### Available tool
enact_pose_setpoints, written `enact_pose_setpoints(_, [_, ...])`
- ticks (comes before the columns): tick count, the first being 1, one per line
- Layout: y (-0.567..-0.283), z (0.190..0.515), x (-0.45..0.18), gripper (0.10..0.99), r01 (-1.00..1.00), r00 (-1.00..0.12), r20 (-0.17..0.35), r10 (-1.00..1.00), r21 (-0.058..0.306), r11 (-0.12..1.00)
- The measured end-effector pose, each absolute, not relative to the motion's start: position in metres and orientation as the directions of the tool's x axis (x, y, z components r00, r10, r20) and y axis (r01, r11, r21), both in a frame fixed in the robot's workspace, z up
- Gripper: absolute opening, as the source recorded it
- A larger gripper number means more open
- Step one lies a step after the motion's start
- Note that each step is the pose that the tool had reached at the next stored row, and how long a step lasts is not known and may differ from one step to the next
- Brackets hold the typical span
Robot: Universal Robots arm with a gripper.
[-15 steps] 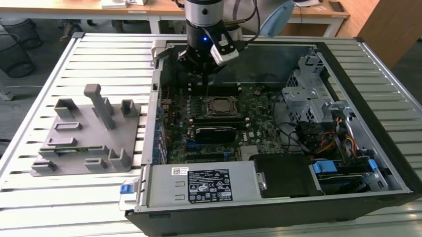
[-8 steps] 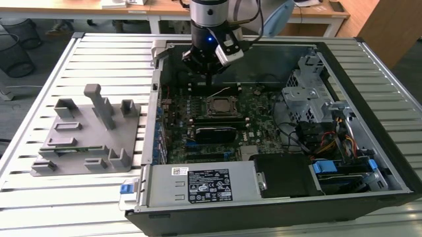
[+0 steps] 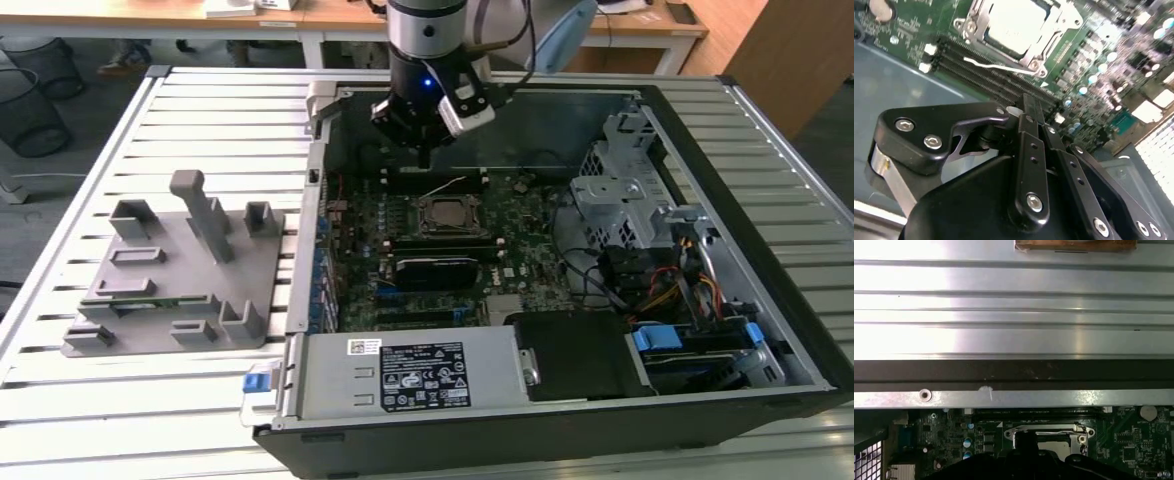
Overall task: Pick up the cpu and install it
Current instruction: 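Install the first cpu locking lever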
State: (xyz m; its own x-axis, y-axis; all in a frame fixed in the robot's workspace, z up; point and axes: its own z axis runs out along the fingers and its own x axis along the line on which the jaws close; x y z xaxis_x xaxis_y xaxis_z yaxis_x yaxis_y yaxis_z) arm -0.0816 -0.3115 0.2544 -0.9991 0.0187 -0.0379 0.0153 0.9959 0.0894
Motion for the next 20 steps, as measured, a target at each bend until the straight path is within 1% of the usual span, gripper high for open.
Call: enact_pose_setpoints(20, [-0.312, 0.239, -0.063, 0.106, 0.020, -0.999, -0.038, 0.023, 0.089, 0.996])
